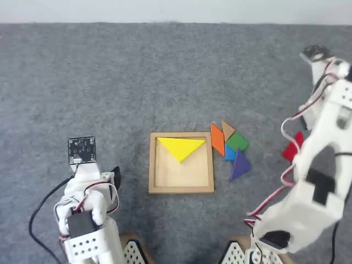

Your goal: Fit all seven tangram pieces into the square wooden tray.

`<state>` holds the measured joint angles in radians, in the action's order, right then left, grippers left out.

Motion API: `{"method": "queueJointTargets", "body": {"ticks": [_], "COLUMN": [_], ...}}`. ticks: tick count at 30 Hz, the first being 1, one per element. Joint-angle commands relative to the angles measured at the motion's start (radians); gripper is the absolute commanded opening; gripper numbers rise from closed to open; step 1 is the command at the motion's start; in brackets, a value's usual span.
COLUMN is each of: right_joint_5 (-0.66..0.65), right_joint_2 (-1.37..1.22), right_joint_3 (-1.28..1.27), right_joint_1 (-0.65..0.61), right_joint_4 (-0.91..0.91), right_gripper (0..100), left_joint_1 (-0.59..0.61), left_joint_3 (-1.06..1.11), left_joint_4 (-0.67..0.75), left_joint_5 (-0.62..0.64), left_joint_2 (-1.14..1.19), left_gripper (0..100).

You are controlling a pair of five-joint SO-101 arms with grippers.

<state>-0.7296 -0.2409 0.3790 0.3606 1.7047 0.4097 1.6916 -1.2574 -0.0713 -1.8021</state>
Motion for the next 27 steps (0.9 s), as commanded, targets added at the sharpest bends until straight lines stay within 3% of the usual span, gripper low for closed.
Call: {"method": "queueJointTargets", "body": {"ticks": [1,6,10,13,19,27], "right_joint_5": [0.107,0.176,0.129,0.081,0.069,-0.058], "right_joint_2": [0.222,0.332,0.355,0.355,0.282,0.068], "right_joint_3": [-0.483,-0.890,-0.984,-0.974,-0.790,-0.578], "right_joint_1": [-0.028,-0.064,-0.073,-0.073,-0.050,-0.004], "right_joint_4": [-0.314,-0.616,-0.700,-0.702,-0.553,-0.461], "right_gripper": [32.5,30.5,17.7,13.7,32.5,25.1], "left_joint_1": [0.005,0.005,0.005,0.005,0.005,0.005], "left_joint_3": [-0.008,-0.008,-0.008,-0.008,-0.008,-0.008], "left_joint_4": [-0.005,-0.005,-0.005,-0.005,-0.005,-0.005], "left_joint_5": [0.009,0.009,0.009,0.009,0.009,0.009], "left_joint_2": [-0.015,-0.015,-0.015,-0.015,-0.015,-0.015], "left_gripper": [24,24,24,24,24,24]}}
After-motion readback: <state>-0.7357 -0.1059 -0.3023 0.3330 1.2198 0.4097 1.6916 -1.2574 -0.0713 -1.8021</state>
